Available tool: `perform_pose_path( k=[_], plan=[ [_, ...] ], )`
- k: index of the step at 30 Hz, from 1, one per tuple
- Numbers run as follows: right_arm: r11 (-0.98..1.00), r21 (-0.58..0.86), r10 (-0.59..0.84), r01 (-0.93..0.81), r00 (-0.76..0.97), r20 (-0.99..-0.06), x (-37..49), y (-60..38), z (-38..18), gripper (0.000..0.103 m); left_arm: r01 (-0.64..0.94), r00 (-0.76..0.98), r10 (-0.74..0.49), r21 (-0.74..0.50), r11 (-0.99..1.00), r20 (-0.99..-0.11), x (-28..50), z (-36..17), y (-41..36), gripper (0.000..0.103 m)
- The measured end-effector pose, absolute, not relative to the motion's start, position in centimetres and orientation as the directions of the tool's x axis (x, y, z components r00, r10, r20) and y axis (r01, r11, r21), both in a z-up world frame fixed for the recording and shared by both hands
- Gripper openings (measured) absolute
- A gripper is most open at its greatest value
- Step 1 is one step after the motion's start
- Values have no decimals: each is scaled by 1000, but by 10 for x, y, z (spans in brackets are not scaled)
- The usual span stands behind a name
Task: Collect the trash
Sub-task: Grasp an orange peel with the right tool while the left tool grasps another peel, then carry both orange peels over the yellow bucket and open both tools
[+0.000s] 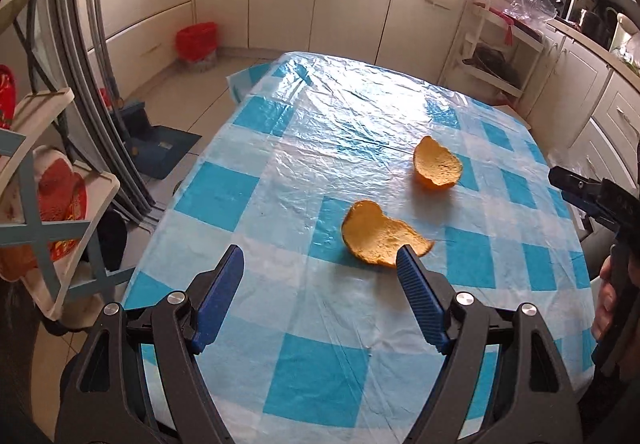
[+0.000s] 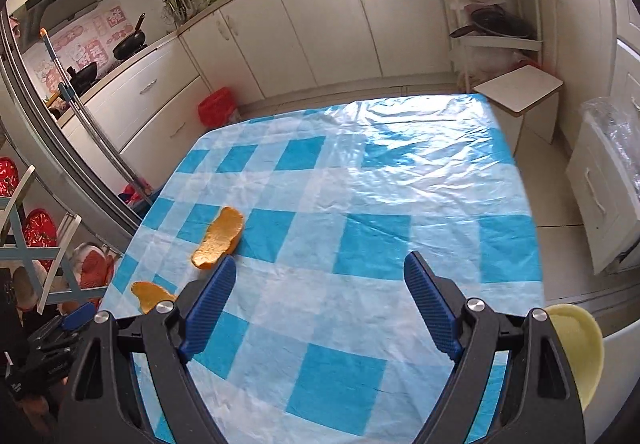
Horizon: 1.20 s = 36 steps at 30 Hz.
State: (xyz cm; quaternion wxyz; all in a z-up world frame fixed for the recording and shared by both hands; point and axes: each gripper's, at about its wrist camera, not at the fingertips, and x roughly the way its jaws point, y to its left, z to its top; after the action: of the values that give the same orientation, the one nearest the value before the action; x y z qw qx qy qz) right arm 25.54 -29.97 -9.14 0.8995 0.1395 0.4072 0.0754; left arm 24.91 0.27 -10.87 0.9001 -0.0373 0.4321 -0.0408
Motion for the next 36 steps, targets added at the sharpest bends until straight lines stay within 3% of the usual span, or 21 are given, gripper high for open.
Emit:
perform_pose_path(
  k=[6, 14, 16, 18, 20, 23, 29, 36],
  plan=[
    [953, 299, 268, -54, 611, -745, 287, -259, -107, 82, 97, 592, -108, -63, 993, -798, 283, -132, -10, 75],
    [958, 273, 275, -91, 564, -778, 317, -212, -133, 68, 151, 586, -115, -31, 988, -802, 302, -140, -26, 74],
    [966, 235, 253, -107, 574, -779, 320, -199, -133, 63, 162, 578, -123, -35, 986, -807, 304, -142, -27, 70],
    [972, 202, 236, -123, 570, -787, 324, -188, -133, 48, 170, 574, -131, -40, 985, -808, 304, -143, -26, 61],
    [975, 162, 220, -152, 560, -799, 326, -177, -134, 15, 175, 577, -139, -44, 984, -805, 303, -144, -25, 55],
    [975, 136, 213, -176, 562, -799, 319, -177, -128, 8, 190, 582, -152, -48, 981, -799, 300, -143, -25, 42],
    [981, 85, 171, -174, 565, -808, 285, -210, -111, 7, 234, 571, -202, -78, 969, -795, 294, -142, -30, 12],
    [990, 81, 133, -117, 565, -814, 219, -272, -95, 7, 226, 533, -275, -178, 958, -800, 278, -136, -32, 6]
  ],
)
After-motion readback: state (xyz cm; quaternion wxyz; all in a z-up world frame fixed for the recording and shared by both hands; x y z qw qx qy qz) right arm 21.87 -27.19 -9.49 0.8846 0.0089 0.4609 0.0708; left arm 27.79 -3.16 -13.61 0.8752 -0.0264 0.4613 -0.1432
